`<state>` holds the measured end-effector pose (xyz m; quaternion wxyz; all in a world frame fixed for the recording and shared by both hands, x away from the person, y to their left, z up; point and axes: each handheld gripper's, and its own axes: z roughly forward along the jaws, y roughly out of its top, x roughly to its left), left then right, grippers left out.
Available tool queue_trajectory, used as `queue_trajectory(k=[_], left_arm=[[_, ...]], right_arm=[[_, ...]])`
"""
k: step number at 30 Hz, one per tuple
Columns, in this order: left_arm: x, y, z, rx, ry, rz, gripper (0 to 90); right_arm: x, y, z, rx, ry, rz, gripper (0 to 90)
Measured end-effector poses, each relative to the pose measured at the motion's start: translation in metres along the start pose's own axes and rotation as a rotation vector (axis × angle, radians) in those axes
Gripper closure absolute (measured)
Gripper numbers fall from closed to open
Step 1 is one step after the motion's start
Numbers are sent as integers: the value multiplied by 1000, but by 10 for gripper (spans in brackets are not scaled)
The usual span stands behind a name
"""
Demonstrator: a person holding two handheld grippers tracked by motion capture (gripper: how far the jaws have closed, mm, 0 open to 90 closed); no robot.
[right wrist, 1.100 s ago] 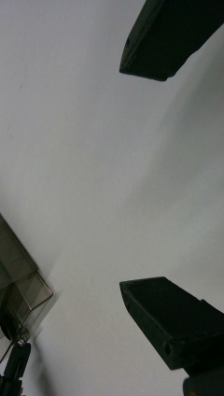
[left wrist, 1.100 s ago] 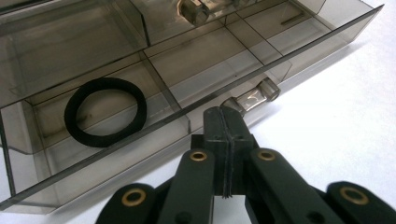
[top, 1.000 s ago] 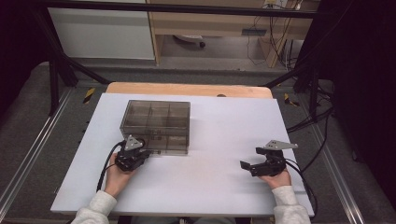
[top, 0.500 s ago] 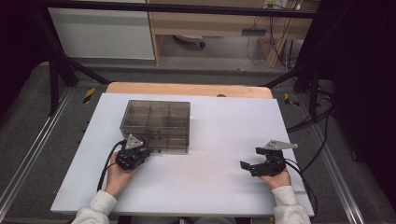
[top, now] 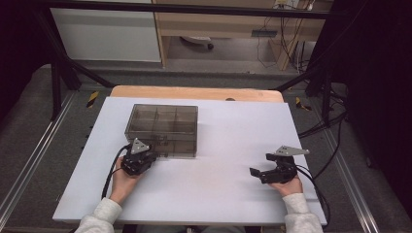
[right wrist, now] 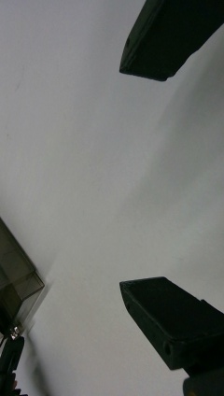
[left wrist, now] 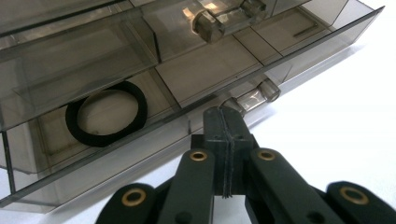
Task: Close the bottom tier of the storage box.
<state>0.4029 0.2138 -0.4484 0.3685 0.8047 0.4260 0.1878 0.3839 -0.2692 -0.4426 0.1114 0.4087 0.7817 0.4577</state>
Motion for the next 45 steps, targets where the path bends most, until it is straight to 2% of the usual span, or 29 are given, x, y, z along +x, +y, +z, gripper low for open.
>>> queue_trajectory(k=[45], left_arm=[[6, 6, 10, -25, 22, -4, 893]], right_arm=[[0, 0, 0, -3, -1, 5, 2]])
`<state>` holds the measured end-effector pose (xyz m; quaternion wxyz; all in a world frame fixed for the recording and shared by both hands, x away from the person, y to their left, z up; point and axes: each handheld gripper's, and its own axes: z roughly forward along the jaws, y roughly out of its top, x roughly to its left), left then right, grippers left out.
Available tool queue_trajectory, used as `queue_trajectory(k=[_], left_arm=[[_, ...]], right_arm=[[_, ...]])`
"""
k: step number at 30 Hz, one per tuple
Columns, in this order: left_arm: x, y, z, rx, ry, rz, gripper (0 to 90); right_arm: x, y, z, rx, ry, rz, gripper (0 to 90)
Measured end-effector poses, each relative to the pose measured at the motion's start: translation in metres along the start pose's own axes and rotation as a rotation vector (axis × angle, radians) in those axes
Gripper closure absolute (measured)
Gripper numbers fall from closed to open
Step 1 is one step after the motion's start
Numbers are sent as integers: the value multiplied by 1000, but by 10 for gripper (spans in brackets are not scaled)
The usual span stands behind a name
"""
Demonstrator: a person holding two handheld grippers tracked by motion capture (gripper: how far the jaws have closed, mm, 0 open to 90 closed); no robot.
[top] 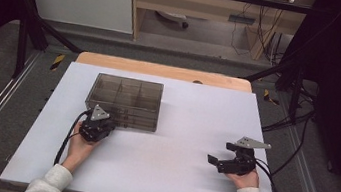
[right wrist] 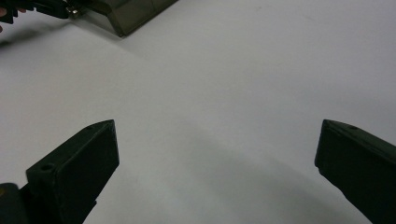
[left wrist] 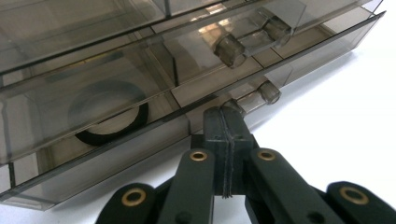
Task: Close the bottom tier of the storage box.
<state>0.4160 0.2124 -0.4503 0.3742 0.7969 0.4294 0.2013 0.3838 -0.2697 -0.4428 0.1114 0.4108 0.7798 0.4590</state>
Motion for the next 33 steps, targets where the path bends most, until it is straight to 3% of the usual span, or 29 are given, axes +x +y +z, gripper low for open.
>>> queue_trajectory(k=[33], left_arm=[[1, 3, 3, -16, 18, -3, 893]], right_arm=[[0, 0, 0, 0, 1, 1, 2]])
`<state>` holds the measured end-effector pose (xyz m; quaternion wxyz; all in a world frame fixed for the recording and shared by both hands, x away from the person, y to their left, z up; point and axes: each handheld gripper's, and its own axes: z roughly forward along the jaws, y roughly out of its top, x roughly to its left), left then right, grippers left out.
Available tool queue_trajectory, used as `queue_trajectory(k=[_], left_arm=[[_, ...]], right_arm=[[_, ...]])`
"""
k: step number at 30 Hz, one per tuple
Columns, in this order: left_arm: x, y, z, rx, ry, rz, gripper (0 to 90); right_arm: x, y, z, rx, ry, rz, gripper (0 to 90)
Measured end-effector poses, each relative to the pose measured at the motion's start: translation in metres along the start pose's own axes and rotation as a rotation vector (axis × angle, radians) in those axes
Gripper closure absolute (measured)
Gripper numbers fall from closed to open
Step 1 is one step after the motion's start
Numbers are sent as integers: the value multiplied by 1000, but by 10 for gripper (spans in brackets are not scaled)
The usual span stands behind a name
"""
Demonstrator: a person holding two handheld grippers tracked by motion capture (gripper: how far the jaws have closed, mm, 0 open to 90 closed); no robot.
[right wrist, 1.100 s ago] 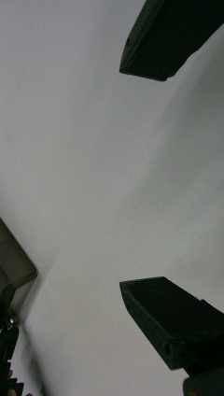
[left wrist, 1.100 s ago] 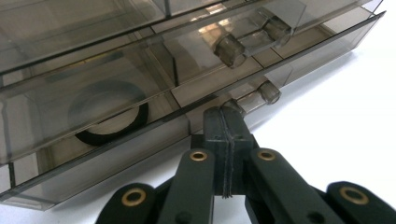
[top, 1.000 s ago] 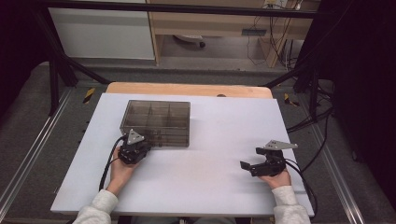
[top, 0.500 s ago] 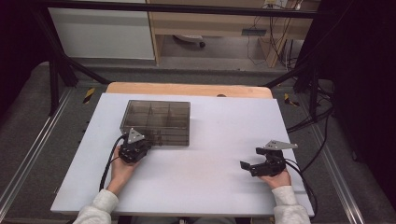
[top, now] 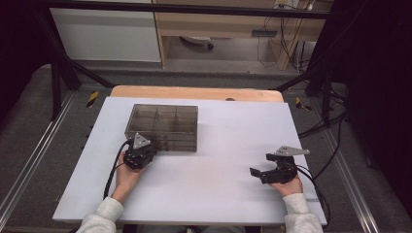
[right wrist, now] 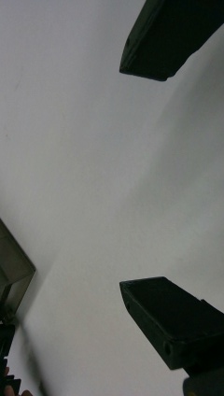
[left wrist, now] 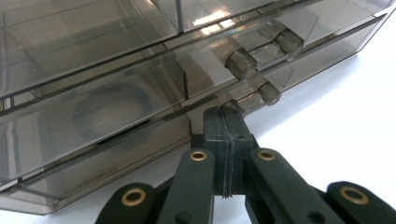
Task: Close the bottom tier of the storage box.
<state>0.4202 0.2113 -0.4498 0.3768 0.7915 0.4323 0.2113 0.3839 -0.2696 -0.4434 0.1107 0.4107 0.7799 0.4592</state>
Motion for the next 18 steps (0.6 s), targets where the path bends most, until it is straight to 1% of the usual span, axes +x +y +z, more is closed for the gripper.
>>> queue_trajectory(k=[2, 7, 9, 10, 11, 12, 13, 14, 15, 17, 18], left_arm=[[0, 0, -1, -1, 0, 2, 893], [-3, -2, -7, 4, -17, 7, 890], [-3, -4, -10, 7, -26, 14, 870], [-3, -5, -12, 5, -30, 13, 820], [-3, -5, -14, 5, -36, 12, 820], [-3, -8, -17, 6, -43, 13, 774], [-3, -8, -17, 6, -43, 13, 746], [-2, -9, -18, 9, -46, 12, 723], [-2, -9, -19, 12, -48, 12, 723], [-2, -11, -23, 8, -52, 10, 674], [-1, -12, -24, 11, -55, 9, 614]], right_arm=[[0, 0, 0, 1, 0, 0, 2], [0, 0, 0, -1, 0, 0, 2], [0, 0, 0, -1, 0, 1, 2], [0, 0, 0, -2, 0, 0, 2], [0, 0, 0, -2, 0, 0, 2], [0, 0, 0, -1, 1, 1, 2], [0, 0, 0, -1, 1, 1, 2], [1, 0, 0, 4, 3, 3, 3], [1, 0, 0, 4, 3, 3, 3], [0, 0, 0, 2, 3, -2, 2], [1, 0, 0, 4, 3, 2, 3]])
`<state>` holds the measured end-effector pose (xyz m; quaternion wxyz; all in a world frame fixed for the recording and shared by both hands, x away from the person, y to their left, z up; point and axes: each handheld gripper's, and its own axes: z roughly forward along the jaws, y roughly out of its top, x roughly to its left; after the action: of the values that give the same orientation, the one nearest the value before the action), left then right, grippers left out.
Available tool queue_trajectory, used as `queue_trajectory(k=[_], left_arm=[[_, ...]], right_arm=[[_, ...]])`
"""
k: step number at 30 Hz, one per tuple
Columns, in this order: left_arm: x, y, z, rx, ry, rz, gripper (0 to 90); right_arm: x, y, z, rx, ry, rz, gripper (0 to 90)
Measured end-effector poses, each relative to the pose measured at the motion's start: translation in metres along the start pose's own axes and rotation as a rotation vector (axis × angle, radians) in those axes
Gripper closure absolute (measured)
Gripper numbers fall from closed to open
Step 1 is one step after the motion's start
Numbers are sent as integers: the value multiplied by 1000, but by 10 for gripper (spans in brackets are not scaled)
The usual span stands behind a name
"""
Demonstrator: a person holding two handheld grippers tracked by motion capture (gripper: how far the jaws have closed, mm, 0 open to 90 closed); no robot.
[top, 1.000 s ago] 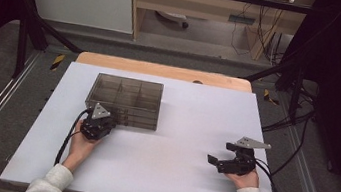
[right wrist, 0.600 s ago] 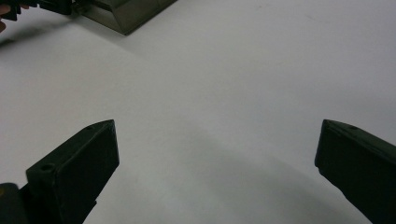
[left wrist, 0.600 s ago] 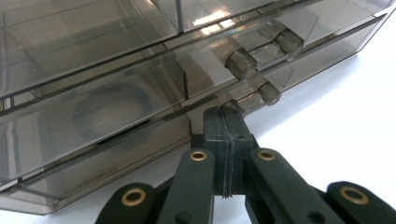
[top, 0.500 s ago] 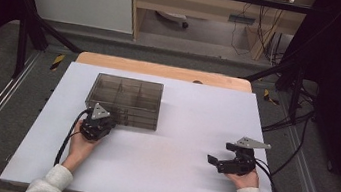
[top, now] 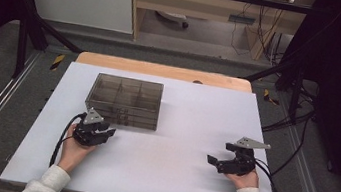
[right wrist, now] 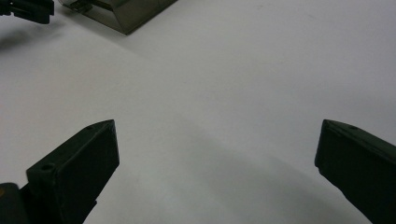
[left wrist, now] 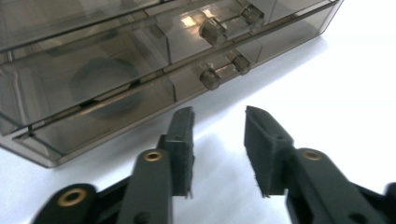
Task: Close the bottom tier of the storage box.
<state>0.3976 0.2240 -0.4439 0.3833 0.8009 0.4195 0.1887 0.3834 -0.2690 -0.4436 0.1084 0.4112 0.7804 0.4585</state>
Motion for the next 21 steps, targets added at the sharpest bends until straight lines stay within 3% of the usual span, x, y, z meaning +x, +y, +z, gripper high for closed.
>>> queue_trajectory(k=[2, 4, 8, 12, 21], left_arm=[[0, -2, -2, -7, -7, 3, 604], [-1, -3, -4, -4, -14, 8, 512], [-2, -5, -8, -8, -25, 14, 440], [-3, -10, -13, -4, -18, 18, 282], [2, -19, -26, 2, -8, 12, 95]], right_arm=[[0, 0, 0, 0, 0, 0, 2], [0, 0, 0, -1, -1, 1, 2], [0, 0, 0, -3, -1, 0, 2], [0, 0, 0, -3, 0, 2, 2], [0, 0, -1, -5, 0, -1, 2]])
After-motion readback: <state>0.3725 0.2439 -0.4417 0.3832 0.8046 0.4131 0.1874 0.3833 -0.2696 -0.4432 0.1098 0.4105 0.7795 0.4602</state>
